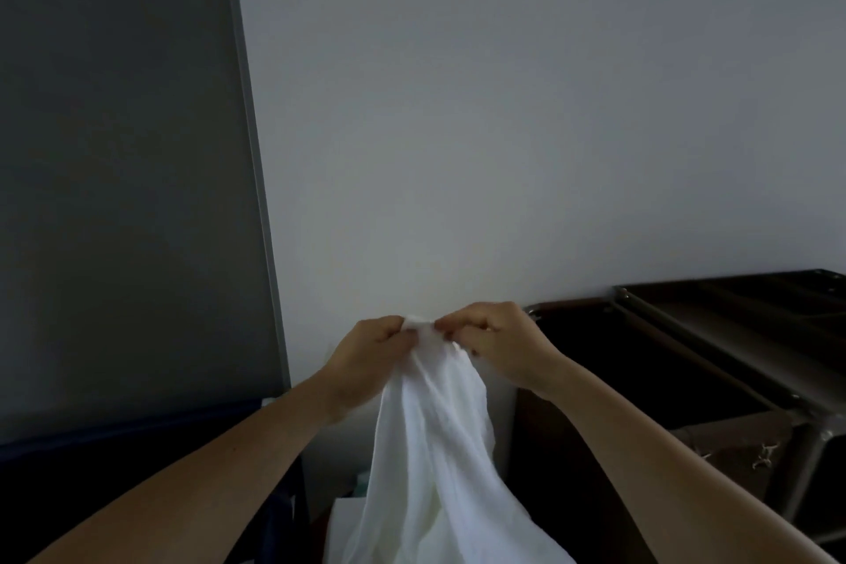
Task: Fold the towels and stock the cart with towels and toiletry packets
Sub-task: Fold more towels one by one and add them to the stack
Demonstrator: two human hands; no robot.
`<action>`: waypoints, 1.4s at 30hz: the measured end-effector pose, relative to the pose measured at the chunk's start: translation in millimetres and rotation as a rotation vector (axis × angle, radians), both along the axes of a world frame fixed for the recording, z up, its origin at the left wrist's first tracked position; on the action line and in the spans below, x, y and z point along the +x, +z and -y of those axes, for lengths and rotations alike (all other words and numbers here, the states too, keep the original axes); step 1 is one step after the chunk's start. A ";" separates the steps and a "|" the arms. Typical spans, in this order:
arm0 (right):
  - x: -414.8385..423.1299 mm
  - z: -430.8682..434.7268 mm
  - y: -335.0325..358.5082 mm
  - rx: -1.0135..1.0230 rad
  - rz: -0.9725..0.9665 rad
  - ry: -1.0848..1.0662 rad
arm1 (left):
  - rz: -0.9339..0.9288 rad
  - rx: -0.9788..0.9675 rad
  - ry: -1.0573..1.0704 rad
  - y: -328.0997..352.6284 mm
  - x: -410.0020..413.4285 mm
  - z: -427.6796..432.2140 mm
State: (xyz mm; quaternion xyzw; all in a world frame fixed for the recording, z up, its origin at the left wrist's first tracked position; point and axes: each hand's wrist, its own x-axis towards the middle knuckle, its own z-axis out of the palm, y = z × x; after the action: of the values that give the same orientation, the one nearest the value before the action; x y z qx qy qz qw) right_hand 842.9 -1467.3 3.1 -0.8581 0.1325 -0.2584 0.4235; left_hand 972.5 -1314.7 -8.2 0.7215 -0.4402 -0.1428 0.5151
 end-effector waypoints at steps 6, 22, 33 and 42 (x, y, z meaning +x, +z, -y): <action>9.8 3.0 -3.1 0.210 0.153 0.116 | -0.392 -0.301 -0.013 76.1 7.9 3.1; 8.8 -10.3 161.7 0.261 0.579 0.105 | 0.107 -0.591 0.058 266.3 -1.6 40.9; -5.4 7.3 130.1 0.017 0.526 -0.128 | 0.800 -0.474 0.306 220.5 34.2 67.9; -4.3 -3.8 109.9 -0.133 0.177 -0.226 | 0.754 -0.430 0.215 215.5 30.8 65.8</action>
State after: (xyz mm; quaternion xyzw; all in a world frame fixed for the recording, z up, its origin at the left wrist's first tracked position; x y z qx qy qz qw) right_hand 838.6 -1463.5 112.9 -0.8377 0.1731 -0.3872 0.3440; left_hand 1003.2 -1380.6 207.3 0.6414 -0.5395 0.2791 0.4687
